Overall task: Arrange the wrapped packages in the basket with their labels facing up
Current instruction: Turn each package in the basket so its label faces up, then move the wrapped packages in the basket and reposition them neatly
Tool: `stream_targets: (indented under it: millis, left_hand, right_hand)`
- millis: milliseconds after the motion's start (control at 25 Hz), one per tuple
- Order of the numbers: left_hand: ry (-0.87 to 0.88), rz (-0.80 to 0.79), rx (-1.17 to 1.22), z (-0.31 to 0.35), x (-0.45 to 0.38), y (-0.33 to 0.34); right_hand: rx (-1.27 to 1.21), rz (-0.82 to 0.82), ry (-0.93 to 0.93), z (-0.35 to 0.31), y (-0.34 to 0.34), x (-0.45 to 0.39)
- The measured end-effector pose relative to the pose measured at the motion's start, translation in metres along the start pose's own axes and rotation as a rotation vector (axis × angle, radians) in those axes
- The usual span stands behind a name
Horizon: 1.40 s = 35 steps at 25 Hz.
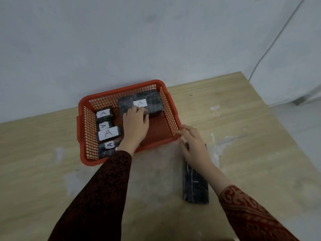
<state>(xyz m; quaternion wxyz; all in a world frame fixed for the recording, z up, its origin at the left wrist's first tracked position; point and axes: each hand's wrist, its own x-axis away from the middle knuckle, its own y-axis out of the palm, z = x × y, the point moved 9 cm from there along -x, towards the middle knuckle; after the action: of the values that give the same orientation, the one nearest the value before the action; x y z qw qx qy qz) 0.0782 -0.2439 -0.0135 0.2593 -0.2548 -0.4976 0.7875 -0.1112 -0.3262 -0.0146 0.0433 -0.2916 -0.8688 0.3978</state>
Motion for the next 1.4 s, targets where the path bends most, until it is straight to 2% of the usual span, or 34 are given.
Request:
stream_targets:
  millis: [120,240,320,440,520,680,760,840,1000,1160,1280,1400]
  left_hand:
    - [0.182,0.061,0.266,0.056,0.044,-0.015]
    - [0.346,-0.059,0.404,0.097,0.096,-0.003]
    - [0.305,-0.19,0.428,0.104,0.126,0.022]
    - [0.116,-0.401,0.376,0.091,0.162,0.067]
    - [0.049,-0.514,0.399,0.086,0.178,0.088]
    - [-0.014,-0.569,0.481,0.09,0.194,0.099]
    - [-0.044,-0.538,0.544,0.098,0.194,0.09]
    - [0.008,-0.53,0.614,0.114,0.186,0.076]
    - [0.136,-0.622,0.704,0.137,0.164,0.047]
    - [0.164,-0.453,0.679,0.11,0.123,0.01]
    - [-0.027,-0.386,1.0,0.073,0.101,-0.007]
    - [-0.248,-0.28,1.324,0.032,0.088,-0.014]
  right_hand:
    - [0.024,0.085,0.282,0.057,-0.022,0.053]
    - [0.005,0.047,0.411,0.088,-0.014,0.093]
    - [-0.054,0.029,0.482,0.096,-0.004,0.112]
    - [-0.13,0.018,0.578,0.097,0.013,0.13]
    - [-0.176,0.021,0.592,0.095,0.019,0.134]
    - [-0.324,0.093,0.639,0.091,0.016,0.144]
    - [-0.361,0.201,0.629,0.086,-0.004,0.146]
    - [-0.383,0.309,0.578,0.075,-0.031,0.137]
    - [-0.447,0.422,0.424,0.036,-0.078,0.087]
    - [-0.589,0.279,0.319,-0.003,-0.079,0.016]
    - [-0.534,0.102,0.208,-0.027,-0.057,-0.028]
    - [-0.409,0.006,0.152,-0.035,-0.029,-0.055]
